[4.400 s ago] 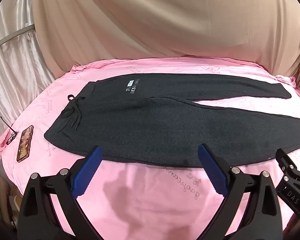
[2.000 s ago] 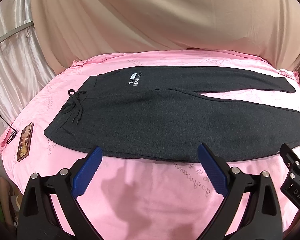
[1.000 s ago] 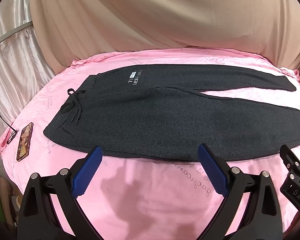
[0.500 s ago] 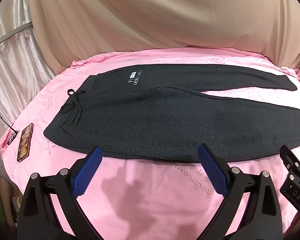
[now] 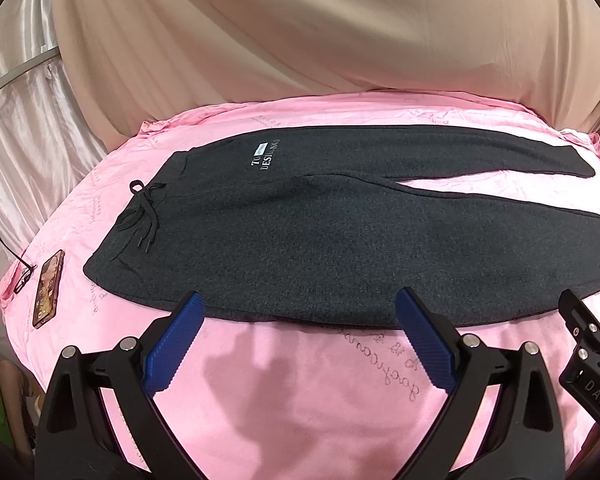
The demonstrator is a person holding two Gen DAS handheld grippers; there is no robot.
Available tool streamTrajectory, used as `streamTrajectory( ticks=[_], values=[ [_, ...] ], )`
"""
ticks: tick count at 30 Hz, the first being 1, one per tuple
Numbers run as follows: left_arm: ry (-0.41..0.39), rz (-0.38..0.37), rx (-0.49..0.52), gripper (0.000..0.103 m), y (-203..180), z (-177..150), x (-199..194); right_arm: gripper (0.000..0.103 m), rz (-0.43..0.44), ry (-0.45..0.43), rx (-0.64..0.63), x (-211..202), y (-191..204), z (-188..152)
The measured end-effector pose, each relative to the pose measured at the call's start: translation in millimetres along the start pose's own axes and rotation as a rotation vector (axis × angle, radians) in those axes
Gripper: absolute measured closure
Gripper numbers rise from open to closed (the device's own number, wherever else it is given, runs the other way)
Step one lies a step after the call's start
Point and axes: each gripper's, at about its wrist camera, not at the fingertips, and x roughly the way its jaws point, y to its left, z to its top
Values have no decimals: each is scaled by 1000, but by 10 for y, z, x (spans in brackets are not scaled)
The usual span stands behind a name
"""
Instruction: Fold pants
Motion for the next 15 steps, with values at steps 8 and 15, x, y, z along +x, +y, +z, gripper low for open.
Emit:
streamTrajectory(
  ticks=[8,15],
  values=[
    [23,-33,-13,9,28,35,71,5,63,15,0,111,-117,88],
    [29,-130,-106,9,519,339,396,5,203,-111,49,554,-1377,907]
  ],
)
